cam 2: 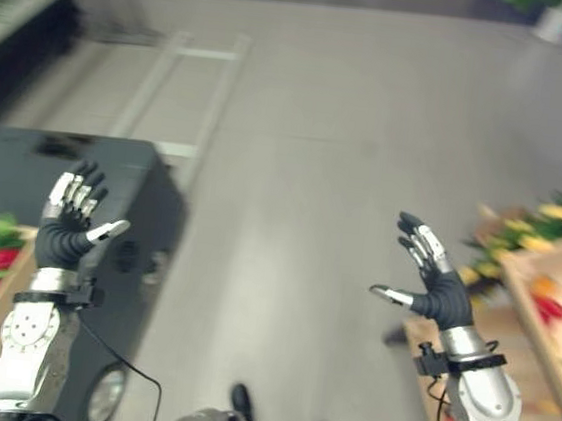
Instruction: Pick up the fruits from the basket on one side to the basket on the other side
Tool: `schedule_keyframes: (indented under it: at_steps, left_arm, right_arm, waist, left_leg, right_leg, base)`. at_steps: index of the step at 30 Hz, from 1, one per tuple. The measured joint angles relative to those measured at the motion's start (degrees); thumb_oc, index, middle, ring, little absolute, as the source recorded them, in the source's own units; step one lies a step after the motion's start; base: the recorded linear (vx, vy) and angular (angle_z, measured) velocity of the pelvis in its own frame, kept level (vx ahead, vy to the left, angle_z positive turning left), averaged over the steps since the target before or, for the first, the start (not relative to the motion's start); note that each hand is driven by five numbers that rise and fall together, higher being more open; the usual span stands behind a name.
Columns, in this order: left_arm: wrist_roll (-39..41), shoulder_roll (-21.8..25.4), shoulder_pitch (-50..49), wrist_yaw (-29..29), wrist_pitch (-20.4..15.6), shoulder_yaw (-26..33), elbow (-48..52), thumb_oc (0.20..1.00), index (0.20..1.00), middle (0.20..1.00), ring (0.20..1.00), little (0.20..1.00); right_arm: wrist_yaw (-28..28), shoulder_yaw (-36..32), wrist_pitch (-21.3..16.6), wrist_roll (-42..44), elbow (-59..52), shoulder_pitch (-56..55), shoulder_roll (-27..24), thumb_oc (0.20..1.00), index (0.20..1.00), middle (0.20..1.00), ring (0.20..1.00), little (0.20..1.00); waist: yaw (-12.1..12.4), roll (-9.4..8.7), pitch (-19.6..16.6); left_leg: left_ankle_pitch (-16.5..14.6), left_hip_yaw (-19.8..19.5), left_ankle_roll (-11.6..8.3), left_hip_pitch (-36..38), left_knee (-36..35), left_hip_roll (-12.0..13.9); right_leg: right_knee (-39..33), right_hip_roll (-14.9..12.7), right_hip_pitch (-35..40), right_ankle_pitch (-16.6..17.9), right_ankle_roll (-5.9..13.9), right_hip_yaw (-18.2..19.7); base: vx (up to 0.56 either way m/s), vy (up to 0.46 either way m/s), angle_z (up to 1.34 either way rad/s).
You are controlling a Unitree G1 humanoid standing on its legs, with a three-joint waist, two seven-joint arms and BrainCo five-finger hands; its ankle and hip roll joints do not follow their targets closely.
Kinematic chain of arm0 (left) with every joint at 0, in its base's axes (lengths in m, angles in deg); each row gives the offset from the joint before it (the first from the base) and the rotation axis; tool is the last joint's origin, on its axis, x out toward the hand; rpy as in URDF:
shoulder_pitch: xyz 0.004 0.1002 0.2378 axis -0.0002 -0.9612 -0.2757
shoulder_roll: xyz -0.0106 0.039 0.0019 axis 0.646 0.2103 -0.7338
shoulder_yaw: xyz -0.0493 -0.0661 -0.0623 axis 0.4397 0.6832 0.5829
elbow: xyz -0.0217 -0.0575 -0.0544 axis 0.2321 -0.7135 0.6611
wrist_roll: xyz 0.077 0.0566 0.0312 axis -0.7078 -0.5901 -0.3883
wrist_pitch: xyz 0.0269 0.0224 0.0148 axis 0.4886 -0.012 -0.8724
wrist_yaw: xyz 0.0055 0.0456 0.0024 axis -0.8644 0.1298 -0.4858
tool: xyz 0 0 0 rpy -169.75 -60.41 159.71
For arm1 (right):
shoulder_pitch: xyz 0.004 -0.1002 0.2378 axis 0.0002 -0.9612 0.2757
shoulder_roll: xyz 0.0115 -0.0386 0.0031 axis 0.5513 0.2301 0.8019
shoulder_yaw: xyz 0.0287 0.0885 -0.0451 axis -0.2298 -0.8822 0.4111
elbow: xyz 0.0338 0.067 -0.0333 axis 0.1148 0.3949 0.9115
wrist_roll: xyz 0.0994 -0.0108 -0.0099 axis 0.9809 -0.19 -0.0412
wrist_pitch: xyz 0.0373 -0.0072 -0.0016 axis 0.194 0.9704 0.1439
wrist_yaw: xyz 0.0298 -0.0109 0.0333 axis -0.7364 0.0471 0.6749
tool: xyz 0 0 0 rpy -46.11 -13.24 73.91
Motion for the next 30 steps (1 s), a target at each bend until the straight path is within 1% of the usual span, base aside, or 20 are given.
schedule_keyframes:
  at_steps: [1, 2, 3, 4, 5, 6, 7, 9, 10, 11, 12, 13, 15, 17, 18, 20, 21, 24, 25, 30]
  left_arm:
    - [0.01, 0.79, -0.04, 0.25, -0.28, 0.1, 0.13, 1.0, 1.0, 1.0, 1.0, 1.0]
    - [0.05, 1.49, -0.15, 0.18, -0.24, 0.17, 0.14, 1.0, 1.0, 1.0, 1.0, 1.0]
    - [0.08, 1.34, 0.56, 0.11, -0.12, 0.34, 0.0, 1.0, 1.0, 1.0, 1.0, 1.0]
    - [0.08, 1.29, 1.1, -0.05, -0.14, 0.3, -0.08, 1.0, 1.0, 1.0, 1.0, 1.0]
    - [0.11, 1.63, 1.89, -0.23, -0.17, 0.18, -0.16, 1.0, 1.0, 1.0, 1.0, 1.0]
    - [0.14, 1.51, 2.0, -0.34, 0.04, -0.11, -0.81, 1.0, 1.0, 1.0, 1.0, 1.0]
    - [0.17, 1.54, 1.98, -0.33, 0.25, -0.56, -0.95, 1.0, 1.0, 1.0, 1.0, 1.0]
    - [0.1, 2.36, -0.37, -1.21, 0.19, -1.16, 0.82, 1.0, 1.0, 1.0, 1.0, 1.0]
    - [0.15, 2.6, -1.17, -1.31, 0.1, -1.0, 1.03, 1.0, 1.0, 1.0, 1.0, 1.0]
    - [0.28, 2.47, -2.37, -1.5, 0.38, -1.14, 1.09, 1.0, 1.0, 1.0, 1.0, 1.0]
    - [0.3, 2.15, -2.98, -1.69, 0.48, -1.2, 1.14, 1.0, 1.0, 1.0, 1.0, 1.0]
    - [0.61, 2.01, -3.78, -1.91, 0.58, -1.21, 1.26, 1.0, 1.0, 1.0, 1.0, 1.0]
    - [0.68, 1.93, -3.28, -2.02, 0.8, -1.62, 1.42, 1.0, 1.0, 1.0, 1.0, 1.0]
    - [0.69, 2.15, -3.1, -2.21, 0.77, -1.82, 1.43, 1.0, 1.0, 1.0, 1.0, 1.0]
    - [0.79, 1.93, -1.83, -2.38, 0.75, -3.27, 1.57, 1.0, 1.0, 1.0, 1.0, 1.0]
    - [0.82, 1.82, -0.54, -2.71, 0.8, -4.86, 1.75, 1.0, 1.0, 1.0, 1.0, 1.0]
    - [0.84, 1.84, -0.33, -2.9, 0.78, -5.09, 2.03, 1.0, 1.0, 1.0, 1.0, 1.0]
    - [1.17, 1.36, 0.34, -2.96, 0.79, -5.25, 2.1, 1.0, 1.0, 1.0, 1.0, 1.0]
    - [1.2, 1.29, 0.43, -2.97, 0.95, -5.19, 1.85, 1.0, 1.0, 1.0, 1.0, 1.0]
    - [1.18, 1.11, 1.12, -3.22, 1.08, -4.94, 1.99, 1.0, 1.0, 1.0, 1.0, 1.0]
  right_arm:
    - [0.33, 0.5, 0.18, -1.07, 0.22, 0.56, 0.07, 1.0, 1.0, 1.0, 1.0, 1.0]
    - [0.54, 0.59, 0.24, -1.44, 0.23, 0.77, 0.05, 1.0, 1.0, 1.0, 1.0, 1.0]
    - [0.62, -0.14, 0.0, -1.55, 1.13, 0.66, 0.1, 1.0, 1.0, 1.0, 1.0, 1.0]
    - [0.52, -0.57, 0.16, -1.55, 2.01, 1.28, 0.56, 1.0, 1.0, 1.0, 1.0, 1.0]
    - [0.47, -1.15, 0.25, -1.54, 2.55, 1.39, 1.1, 1.0, 1.0, 1.0, 1.0, 1.0]
    - [0.5, -0.98, 0.44, -1.57, 2.82, 1.39, 1.1, 1.0, 1.0, 1.0, 1.0, 1.0]
    - [0.5, -0.87, 0.53, -1.58, 2.81, 1.43, 1.13, 1.0, 1.0, 1.0, 1.0, 1.0]
    - [0.34, -0.92, 0.22, -1.69, 2.79, 1.91, 1.27, 1.0, 1.0, 1.0, 1.0, 1.0]
    - [0.21, -1.1, 0.07, -1.84, 2.84, 2.59, 1.49, 1.0, 1.0, 1.0, 1.0, 1.0]
    - [-0.04, -1.71, 0.0, -1.98, 3.65, 1.87, 1.63, 1.0, 1.0, 1.0, 1.0, 1.0]
    - [-0.18, -1.96, 0.02, -2.08, 4.31, 2.1, 1.49, 1.0, 1.0, 1.0, 1.0, 1.0]
    - [-0.74, -2.41, 0.06, -2.09, 5.12, 2.91, 1.35, 1.0, 1.0, 1.0, 1.0, 1.0]
    - [-1.2, -3.21, 0.11, -2.1, 5.22, 2.76, 1.34, 1.0, 1.0, 1.0, 1.0, 1.0]
    - [-2.48, -3.05, 0.05, -2.54, 5.03, 4.79, 1.31, 1.0, 1.0, 1.0, 1.0, 1.0]
    - [-3.85, -3.26, -0.02, -2.7, 5.02, 5.45, 1.27, 1.0, 1.0, 1.0, 1.0, 1.0]
    - [-4.81, -3.39, -0.12, -3.22, 4.95, 6.29, 1.38, 1.0, 1.0, 1.0, 1.0, 1.0]
    - [-5.09, -3.4, -0.12, -3.56, 4.97, 6.53, 1.34, 1.0, 1.0, 1.0, 1.0, 1.0]
    - [-5.62, -3.68, -0.14, -4.58, 5.11, 6.75, 1.21, 1.0, 1.0, 1.0, 1.0, 1.0]
    - [-5.81, -3.67, 0.0, -5.34, 5.57, 6.36, 2.2, 1.0, 1.0, 1.0, 1.0, 1.0]
    - [-5.93, -4.19, -0.02, -6.05, 5.57, 6.38, 3.62, 1.0, 1.0, 1.0, 1.0, 1.0]
  waist:
    - [-0.47, 0.45, -0.35]
    - [0.01, 0.25, -0.26]
    - [-0.11, 0.17, 0.03]
    - [-0.11, -0.39, 0.28]
    - [-0.68, -2.02, 1.15]
    - [-0.94, -2.46, 1.1]
    - [-1.03, -2.6, 1.03]
    - [0.94, -4.73, -0.48]
    - [1.76, -4.98, -1.01]
    - [1.25, -6.39, -2.32]
    - [1.69, -6.08, -2.59]
    - [2.39, -5.43, -2.55]
    - [1.9, -5.58, -2.2]
    - [1.63, -6.11, -1.94]
    - [0.1, -6.32, -1.64]
    - [-0.71, -5.96, -1.31]
    - [-0.26, -5.35, -1.41]
    - [0.5, -3.33, -0.96]
    - [0.37, -3.69, -0.69]
    - [0.45, -3.87, -0.56]
  left_leg:
    - [1.61, -3.59, -0.76, -0.1, -2.96, -0.81]
    - [2.38, -4.11, -2.01, 0.02, -4.94, -1.1]
    - [2.81, -6.87, -2.87, -0.03, -7.63, -1.68]
    - [2.1, -5.46, -3.94, 0.14, -8.44, -1.53]
    - [2.02, -3.44, -4.43, -0.01, -6.35, -2.17]
    - [1.88, -6.6, -4.25, 0.14, -5.21, -3.31]
    - [1.84, -8.15, -4.24, 0.89, -5.12, -3.78]
    - [2.09, -9.33, -3.17, 4.66, -7.36, -4.04]
    - [2.31, -9.84, -2.86, 4.81, -7.65, -4.24]
    - [1.97, -12.37, -2.89, 5.57, -7.68, -4.82]
    - [2.05, -12.84, -2.8, 5.82, -7.56, -4.35]
    - [1.78, -12.35, -3.97, 5.61, -7.04, -3.11]
    - [0.79, -10.03, -6.5, 3.65, -3.1, -2.63]
    - [-2.18, 2.33, -8.67, 2.51, -0.17, 1.61]
    - [-3.26, 10.42, -10.24, 2.13, 1.5, 5.93]
    - [-3.82, 13.94, -11.17, 2.89, 1.51, 9.65]
    - [-3.64, 13.96, -11.31, 3.27, 0.99, 10.07]
    - [-2.16, 11.2, -9.72, 5.63, -3.89, 9.28]
    - [-0.49, 8.56, -9.49, 6.79, -5.61, 8.19]
    - [-0.07, 5.85, -7.14, 8.44, -8.1, 4.18]
  right_leg:
    - [-2.64, 6.95, -2.55, -2.53, 1.35, 10.36]
    - [-6.85, 10.78, -3.54, -3.8, 0.81, 14.8]
    - [-19.82, 17.29, -4.34, -5.13, -0.85, 22.19]
    - [-25.77, 18.61, -4.58, -4.53, -1.92, 24.17]
    - [-29.07, 18.92, -5.39, -2.22, -1.77, 27.59]
    - [-28.58, 20.25, -5.83, -1.75, -1.53, 33.98]
    - [-28.29, 21.27, -5.91, -1.34, -1.37, 36.64]
    - [-29.72, 20.42, -6.98, 3.0, -3.96, 28.88]
    - [-30.16, 20.0, -6.69, 3.97, -4.46, 27.83]
    - [-32.09, 19.26, -5.54, 7.98, -6.21, 25.29]
    - [-33.18, 19.3, -4.38, 8.17, -7.78, 23.69]
    - [-35.58, 19.43, -1.36, 8.5, -8.92, 21.42]
    - [-38.4, 19.19, 0.96, 8.54, -9.32, 19.97]
    - [-39.93, 18.06, 3.17, 8.22, -10.15, 16.36]
    - [-42.26, 17.16, 5.02, 7.93, -10.02, 10.88]
    - [-43.42, 17.39, 6.4, 7.76, -9.81, 8.59]
    - [-43.57, 17.44, 6.53, 7.76, -9.71, 8.01]
    - [-43.31, 18.25, 6.73, 7.38, -8.82, 6.83]
    - [-42.53, 17.63, 6.85, 6.93, -8.02, 6.58]
    - [-38.47, 13.35, 7.57, 4.5, -4.36, 3.89]
  base:
    - [0.17, -0.061, 1.82]
    - [0.15, -0.148, 2.36]
    - [0.11, -0.124, 1.91]
    - [0.26, -0.236, 2.56]
    - [0.27, -0.261, 2.18]
    - [0.2, -0.221, 2.07]
    - [0.06, -0.201, 1.8]
    - [0.09, -0.291, 1.52]
    - [0.1, -0.264, 1.51]
    - [0.03, -0.106, 1.43]
    - [0.01, -0.133, 1.67]
    - [-0.02, -0.086, 1.22]
    - [-0.06, -0.098, 1.15]
    - [-0.02, -0.074, 1.2]
    - [0.09, -0.002, 1.24]
    - [0.1, 0.02, 1.01]
    - [0.06, 0.041, 0.5]
    - [0.14, 0.142, 0.3]
    - [0.12, 0.141, 0.19]
    - [0.1, 0.201, 0.47]
